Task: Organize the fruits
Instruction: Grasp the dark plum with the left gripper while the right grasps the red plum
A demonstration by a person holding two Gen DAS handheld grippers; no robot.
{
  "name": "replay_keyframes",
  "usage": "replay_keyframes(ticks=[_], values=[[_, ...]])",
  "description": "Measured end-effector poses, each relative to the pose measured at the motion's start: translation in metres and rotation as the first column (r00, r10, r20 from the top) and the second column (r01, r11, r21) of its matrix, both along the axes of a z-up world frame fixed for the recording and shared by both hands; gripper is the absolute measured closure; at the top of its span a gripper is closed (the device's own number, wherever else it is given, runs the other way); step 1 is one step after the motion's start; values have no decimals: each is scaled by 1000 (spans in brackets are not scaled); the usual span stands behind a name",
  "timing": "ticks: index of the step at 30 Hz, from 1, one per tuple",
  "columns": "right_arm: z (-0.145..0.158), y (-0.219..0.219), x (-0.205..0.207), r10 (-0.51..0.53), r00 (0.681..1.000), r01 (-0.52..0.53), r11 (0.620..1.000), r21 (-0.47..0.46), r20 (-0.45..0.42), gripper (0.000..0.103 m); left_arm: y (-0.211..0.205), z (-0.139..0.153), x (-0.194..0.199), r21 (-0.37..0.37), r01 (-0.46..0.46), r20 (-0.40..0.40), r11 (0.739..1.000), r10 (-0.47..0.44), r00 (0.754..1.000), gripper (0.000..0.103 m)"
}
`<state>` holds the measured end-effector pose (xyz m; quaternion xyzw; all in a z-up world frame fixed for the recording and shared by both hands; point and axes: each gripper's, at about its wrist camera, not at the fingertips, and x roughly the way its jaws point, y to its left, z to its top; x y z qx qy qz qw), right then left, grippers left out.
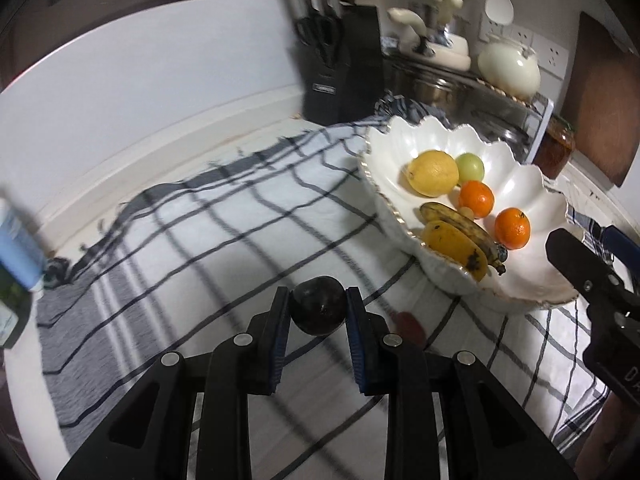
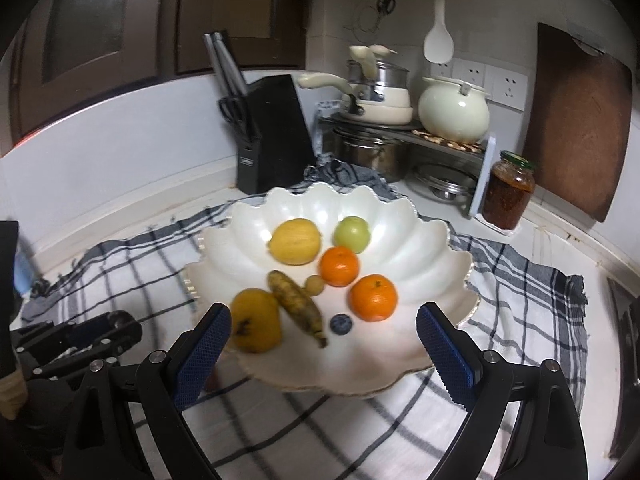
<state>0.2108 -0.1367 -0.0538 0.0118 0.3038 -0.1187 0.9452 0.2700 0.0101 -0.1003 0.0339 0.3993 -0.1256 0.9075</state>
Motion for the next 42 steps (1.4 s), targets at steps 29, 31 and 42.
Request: replay_keyframes(ticks=[29, 31, 42], values=[[-58, 71, 2, 335, 932, -325, 941, 93, -137, 67, 82, -15, -68, -38, -237, -20, 971, 236, 972, 76], [-61, 70, 9, 334, 930, -323, 942, 94, -152, 71, 82, -16, -64, -35, -243, -20, 970, 242, 970, 76], [-75, 68, 33, 346, 915, -338, 938, 74, -207, 77, 77, -29, -39, -18, -270, -45, 963, 269, 962, 76]])
